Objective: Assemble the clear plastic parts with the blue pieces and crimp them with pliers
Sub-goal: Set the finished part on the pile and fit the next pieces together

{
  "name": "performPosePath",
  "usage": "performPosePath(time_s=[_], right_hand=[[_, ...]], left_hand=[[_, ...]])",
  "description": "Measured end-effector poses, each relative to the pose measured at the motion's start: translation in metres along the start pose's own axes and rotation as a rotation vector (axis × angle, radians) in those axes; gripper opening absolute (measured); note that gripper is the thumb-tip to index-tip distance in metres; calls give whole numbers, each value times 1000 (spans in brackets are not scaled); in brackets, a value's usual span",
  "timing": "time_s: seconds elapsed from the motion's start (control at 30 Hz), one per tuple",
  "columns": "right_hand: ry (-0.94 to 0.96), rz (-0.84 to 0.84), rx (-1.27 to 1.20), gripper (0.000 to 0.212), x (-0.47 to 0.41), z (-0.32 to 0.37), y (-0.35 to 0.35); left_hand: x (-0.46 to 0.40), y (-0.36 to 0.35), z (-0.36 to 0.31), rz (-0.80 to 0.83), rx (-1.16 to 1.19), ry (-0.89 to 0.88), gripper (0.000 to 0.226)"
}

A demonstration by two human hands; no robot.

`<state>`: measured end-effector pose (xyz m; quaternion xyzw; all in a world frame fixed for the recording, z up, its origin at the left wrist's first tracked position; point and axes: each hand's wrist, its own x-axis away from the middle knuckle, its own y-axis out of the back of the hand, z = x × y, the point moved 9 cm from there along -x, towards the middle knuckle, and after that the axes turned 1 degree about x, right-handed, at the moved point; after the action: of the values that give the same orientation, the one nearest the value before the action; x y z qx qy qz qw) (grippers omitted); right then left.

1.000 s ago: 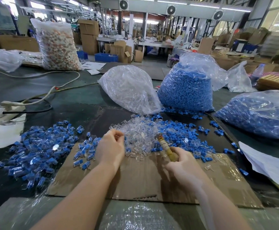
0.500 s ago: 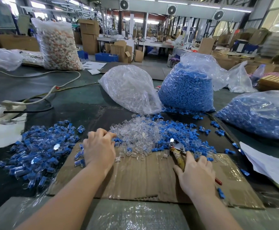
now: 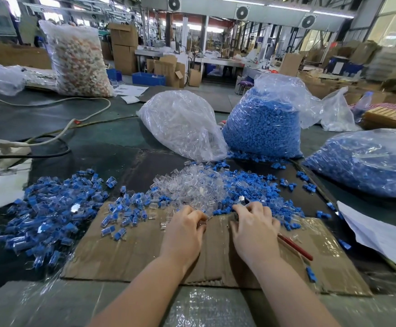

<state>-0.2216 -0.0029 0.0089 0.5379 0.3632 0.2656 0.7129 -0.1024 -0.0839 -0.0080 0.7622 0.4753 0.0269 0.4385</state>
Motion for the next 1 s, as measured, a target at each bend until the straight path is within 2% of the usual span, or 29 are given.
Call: performPosePath(time_s=[0.23,0.5,0.67,0.83,1.0], right_hand=[[82,27,21,33,-13,26,-14],[89,-10,62,19,-16,27,-15],[104,-6,72,25,-16,28,-17],[109,9,85,16,-18,30,-17],[123,-47,65,17,-11,28,-14]], left_hand=[[-1,2,3,-3,12,9,22],[-1,2,1,-13,28,-23,13],[0,2,-3,5,34,-47,10],[1,2,-3,24,70,-45,13],[0,4,-1,11,110,-36,24]])
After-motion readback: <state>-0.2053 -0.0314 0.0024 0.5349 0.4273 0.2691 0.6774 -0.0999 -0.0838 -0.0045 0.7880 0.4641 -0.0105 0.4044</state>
